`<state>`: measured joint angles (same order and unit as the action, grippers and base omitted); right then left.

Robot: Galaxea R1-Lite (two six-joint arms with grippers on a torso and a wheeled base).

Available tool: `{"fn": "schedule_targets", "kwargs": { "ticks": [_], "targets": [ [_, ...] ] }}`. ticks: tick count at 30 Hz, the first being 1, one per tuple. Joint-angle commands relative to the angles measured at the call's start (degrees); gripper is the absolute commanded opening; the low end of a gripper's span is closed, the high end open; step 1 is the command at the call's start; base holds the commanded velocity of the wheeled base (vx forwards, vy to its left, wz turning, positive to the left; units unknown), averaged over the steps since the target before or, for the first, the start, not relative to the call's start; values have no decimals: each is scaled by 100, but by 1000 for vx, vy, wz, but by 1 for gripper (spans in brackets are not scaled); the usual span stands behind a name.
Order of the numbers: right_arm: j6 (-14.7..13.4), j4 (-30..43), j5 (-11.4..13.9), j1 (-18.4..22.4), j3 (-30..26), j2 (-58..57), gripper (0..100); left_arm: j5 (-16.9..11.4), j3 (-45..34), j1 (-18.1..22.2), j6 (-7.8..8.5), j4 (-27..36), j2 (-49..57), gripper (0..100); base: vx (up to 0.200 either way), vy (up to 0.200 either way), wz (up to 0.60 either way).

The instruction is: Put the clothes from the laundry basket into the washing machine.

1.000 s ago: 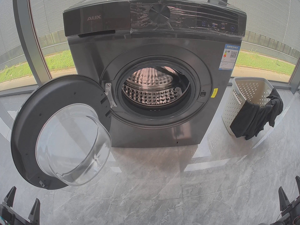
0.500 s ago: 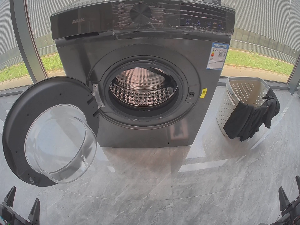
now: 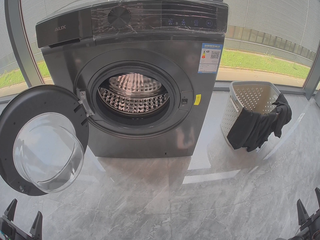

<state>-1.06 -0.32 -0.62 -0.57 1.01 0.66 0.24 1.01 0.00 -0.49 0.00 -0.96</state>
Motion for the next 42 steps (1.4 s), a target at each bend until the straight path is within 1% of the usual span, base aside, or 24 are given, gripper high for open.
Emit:
{"fn": "schedule_targets", "kwargs": {
  "ticks": [1, 19, 27, 42],
  "targets": [
    [1, -3, 1, -4, -101, -66, 100, 2, -84, 0, -4, 0, 96, 100, 200, 0, 0],
    [1, -3, 1, -4, -101, -66, 100, -7, -84, 0, 14, 0, 96, 100, 200, 0, 0],
    [1, -3, 1, -4, -101, -66, 100, -7, -84, 0, 22, 0, 96, 100, 0, 0, 0],
    [1, -3, 1, -4, -101, -66, 100, 11, -84, 0, 40, 0, 96, 100, 0, -200, 0]
  ]
}}
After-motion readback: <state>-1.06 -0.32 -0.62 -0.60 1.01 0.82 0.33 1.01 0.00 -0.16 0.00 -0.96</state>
